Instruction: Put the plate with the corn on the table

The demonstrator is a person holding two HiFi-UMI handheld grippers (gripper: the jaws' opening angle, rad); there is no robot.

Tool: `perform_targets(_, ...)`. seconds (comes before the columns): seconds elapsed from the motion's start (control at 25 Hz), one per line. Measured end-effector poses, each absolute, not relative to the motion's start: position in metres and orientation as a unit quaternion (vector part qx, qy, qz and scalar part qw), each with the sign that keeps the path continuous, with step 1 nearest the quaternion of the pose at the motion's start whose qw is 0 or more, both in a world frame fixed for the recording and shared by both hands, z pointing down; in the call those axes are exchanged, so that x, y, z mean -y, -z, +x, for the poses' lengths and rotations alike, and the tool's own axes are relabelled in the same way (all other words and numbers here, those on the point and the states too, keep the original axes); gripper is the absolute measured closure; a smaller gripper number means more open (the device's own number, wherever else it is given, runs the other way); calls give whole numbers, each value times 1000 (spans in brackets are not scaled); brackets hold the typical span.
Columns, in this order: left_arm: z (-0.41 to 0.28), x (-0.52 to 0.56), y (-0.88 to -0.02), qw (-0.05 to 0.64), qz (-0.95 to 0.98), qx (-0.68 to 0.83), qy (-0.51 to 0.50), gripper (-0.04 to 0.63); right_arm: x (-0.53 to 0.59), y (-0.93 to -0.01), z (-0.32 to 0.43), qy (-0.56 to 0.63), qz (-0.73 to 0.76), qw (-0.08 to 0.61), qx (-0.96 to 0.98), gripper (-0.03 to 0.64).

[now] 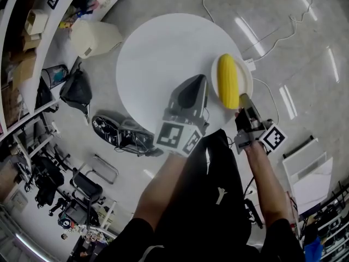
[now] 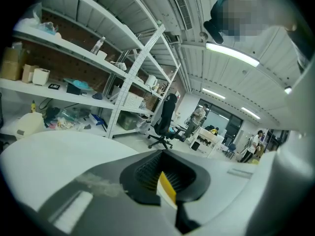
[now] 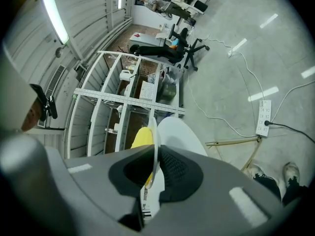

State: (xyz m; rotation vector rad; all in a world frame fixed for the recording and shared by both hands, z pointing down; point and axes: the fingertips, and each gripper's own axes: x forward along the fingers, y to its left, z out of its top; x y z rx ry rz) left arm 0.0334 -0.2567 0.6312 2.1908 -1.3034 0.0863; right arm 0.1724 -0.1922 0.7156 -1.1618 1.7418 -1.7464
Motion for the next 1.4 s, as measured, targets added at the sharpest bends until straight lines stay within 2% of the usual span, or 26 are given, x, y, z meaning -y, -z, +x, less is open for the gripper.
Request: perform_targets(1.4, 27, 266, -659, 315, 814, 488, -21, 591, 216, -753, 157, 643, -431, 169, -610, 580)
